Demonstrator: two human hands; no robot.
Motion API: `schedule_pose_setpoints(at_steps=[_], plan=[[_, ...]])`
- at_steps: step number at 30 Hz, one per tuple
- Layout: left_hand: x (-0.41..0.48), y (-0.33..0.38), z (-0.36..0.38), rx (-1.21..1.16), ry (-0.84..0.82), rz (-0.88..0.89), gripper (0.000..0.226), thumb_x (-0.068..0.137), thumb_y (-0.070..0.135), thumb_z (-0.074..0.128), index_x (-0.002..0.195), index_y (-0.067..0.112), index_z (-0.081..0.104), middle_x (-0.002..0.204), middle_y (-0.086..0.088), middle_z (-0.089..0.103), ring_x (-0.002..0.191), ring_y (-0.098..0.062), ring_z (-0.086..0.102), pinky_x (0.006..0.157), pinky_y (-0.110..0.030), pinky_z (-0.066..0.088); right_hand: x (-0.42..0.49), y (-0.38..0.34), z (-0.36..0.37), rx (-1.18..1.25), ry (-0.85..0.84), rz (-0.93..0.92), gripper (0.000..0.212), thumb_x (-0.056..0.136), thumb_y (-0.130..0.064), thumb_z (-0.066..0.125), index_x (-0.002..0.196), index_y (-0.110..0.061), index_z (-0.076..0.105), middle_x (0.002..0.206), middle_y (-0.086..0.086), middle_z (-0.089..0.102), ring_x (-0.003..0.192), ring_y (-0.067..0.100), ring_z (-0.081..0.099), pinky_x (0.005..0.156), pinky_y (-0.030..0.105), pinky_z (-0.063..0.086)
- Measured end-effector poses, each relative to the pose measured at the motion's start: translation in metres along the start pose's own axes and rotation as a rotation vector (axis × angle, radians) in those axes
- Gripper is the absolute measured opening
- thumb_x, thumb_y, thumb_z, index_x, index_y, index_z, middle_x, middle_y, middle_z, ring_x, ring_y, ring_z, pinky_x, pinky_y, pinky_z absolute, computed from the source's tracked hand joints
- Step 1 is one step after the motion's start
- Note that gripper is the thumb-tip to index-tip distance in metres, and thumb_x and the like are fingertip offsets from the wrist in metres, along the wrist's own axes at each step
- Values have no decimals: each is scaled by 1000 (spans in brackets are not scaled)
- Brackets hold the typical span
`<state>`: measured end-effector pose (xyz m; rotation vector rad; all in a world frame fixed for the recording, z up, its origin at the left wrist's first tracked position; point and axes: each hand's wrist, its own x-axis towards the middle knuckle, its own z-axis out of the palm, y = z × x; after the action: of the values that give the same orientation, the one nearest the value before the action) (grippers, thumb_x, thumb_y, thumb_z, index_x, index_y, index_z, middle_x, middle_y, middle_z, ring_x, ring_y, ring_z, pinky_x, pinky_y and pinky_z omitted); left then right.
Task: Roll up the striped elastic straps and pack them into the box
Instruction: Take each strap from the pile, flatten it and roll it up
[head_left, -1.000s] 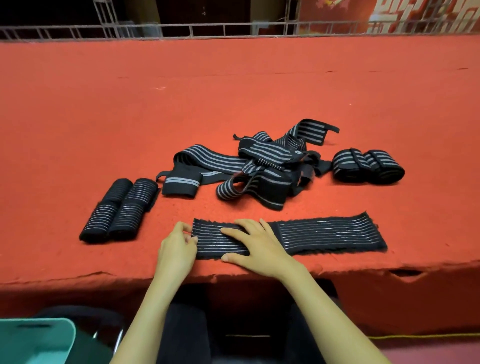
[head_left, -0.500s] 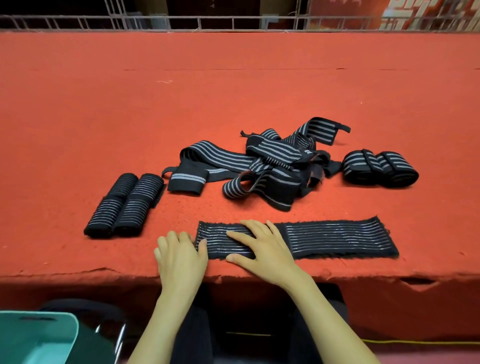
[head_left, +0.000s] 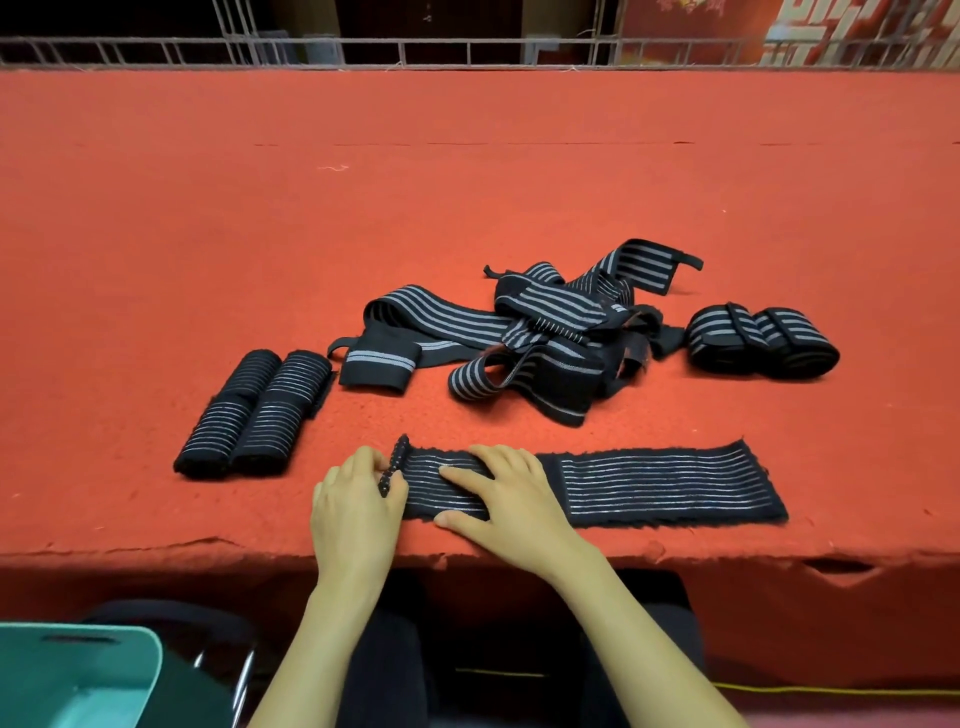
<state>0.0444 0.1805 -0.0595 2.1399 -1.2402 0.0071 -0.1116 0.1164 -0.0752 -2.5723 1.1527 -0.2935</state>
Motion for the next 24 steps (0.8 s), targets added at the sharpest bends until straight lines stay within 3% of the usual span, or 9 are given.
schedule_pose_setpoints(at_steps=[5, 8, 12, 14, 16, 19, 24], plan=[[-6, 2, 10, -62, -20, 160, 12, 77, 15, 74, 79, 12, 63, 80, -2, 60, 75, -27, 59, 67, -38, 47, -5, 4, 4, 7, 24, 5, 82, 73, -75, 16, 143, -38, 37, 155, -5, 24, 143, 12, 13, 115, 33, -11], [-9, 0, 15, -85, -69, 208, 8, 81, 18, 72, 84, 11, 69, 88, 0, 65, 83, -23, 59, 73, -32, 45, -8, 9, -1, 25, 10, 14, 83, 72, -76, 18, 143, -38, 36, 155, -8, 24, 143, 9, 12, 114, 34, -12], [-3, -6, 8, -204, -193, 175, 14, 85, 7, 66, 96, 9, 74, 103, -2, 69, 91, -18, 63, 87, -21, 43, -15, 24, -10, 31, 1, 64, 82, 70, -79, 25, 143, -42, 36, 153, -13, 25, 142, 6, 12, 116, 39, -11], [0, -6, 1, -306, -268, 96, 15, 82, 3, 68, 94, 10, 73, 100, 0, 65, 80, -6, 60, 81, -9, 43, -19, 32, -12, 57, 13, 83, 82, 69, -81, 27, 141, -43, 38, 152, -14, 27, 142, 4, 13, 117, 37, -9], [2, -3, 0, -323, -284, 21, 15, 80, 6, 71, 89, 17, 70, 96, 1, 59, 72, 1, 54, 74, -13, 44, -22, 34, -11, 71, 33, 79, 83, 68, -82, 26, 140, -43, 39, 151, -14, 28, 141, 3, 15, 117, 33, -9], [1, 2, 4, -266, -284, -33, 19, 79, 12, 72, 84, 25, 59, 91, 0, 59, 71, -4, 52, 72, -18, 38, -22, 33, -10, 79, 54, 80, 82, 69, -82, 27, 140, -43, 40, 150, -15, 29, 140, 1, 16, 117, 32, -9], [-5, 14, 10, -224, -195, 87, 23, 74, 5, 68, 79, 24, 57, 82, 8, 53, 71, -11, 53, 72, -31, 43, -24, 34, -8, 72, 82, 81, 81, 70, -82, 30, 140, -43, 40, 150, -16, 29, 141, 2, 16, 116, 30, -10]])
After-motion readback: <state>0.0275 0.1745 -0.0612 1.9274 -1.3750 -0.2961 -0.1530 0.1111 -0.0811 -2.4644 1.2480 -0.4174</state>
